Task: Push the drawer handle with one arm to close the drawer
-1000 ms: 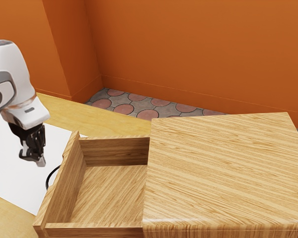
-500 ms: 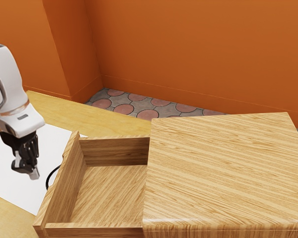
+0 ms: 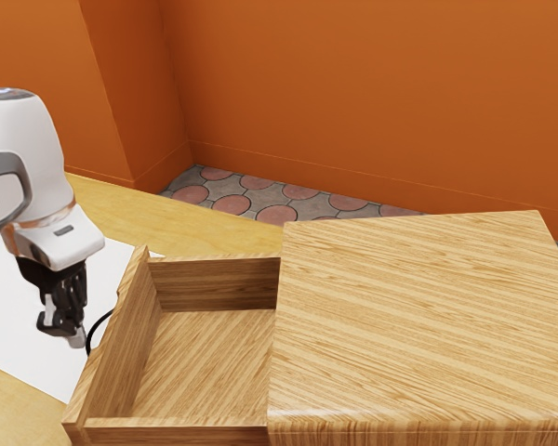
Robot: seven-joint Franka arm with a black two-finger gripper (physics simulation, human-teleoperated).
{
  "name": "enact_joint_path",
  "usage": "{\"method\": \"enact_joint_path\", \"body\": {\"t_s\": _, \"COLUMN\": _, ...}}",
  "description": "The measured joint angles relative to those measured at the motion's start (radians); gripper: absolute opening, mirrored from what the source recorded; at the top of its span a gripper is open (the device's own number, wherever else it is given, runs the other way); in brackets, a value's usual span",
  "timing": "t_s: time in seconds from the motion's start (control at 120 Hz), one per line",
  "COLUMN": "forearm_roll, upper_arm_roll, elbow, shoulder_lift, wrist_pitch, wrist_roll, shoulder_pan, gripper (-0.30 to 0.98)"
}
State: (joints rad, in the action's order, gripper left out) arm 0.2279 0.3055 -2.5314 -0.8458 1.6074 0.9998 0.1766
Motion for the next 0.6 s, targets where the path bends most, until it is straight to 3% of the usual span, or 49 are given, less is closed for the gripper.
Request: {"method": "enact_joint_path", "body": {"t_s": 0.6, "forearm_roll": 0.056, "upper_arm_roll": 0.077, "elbow": 0.006, "shoulder_lift": 0.005, "wrist_pitch": 0.035, "wrist_roll": -0.029, "shoulder_pan": 0.004, "gripper": -0.10}}
